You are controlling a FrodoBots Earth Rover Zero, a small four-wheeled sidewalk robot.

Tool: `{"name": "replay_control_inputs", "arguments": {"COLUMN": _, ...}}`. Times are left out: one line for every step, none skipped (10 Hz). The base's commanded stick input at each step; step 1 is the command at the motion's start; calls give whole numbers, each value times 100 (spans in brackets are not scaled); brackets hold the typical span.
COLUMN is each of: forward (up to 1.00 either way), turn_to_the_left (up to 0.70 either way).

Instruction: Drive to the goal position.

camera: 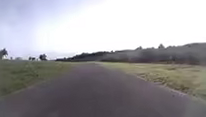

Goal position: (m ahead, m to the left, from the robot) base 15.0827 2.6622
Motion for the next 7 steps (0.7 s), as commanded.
{"name": "replay_control_inputs", "arguments": {"forward": 100, "turn_to_the_left": 0}}
{"name": "replay_control_inputs", "arguments": {"forward": 100, "turn_to_the_left": 0}}
{"name": "replay_control_inputs", "arguments": {"forward": 100, "turn_to_the_left": 0}}
{"name": "replay_control_inputs", "arguments": {"forward": 100, "turn_to_the_left": 0}}
{"name": "replay_control_inputs", "arguments": {"forward": 100, "turn_to_the_left": 0}}
{"name": "replay_control_inputs", "arguments": {"forward": 100, "turn_to_the_left": 0}}
{"name": "replay_control_inputs", "arguments": {"forward": 100, "turn_to_the_left": 0}}
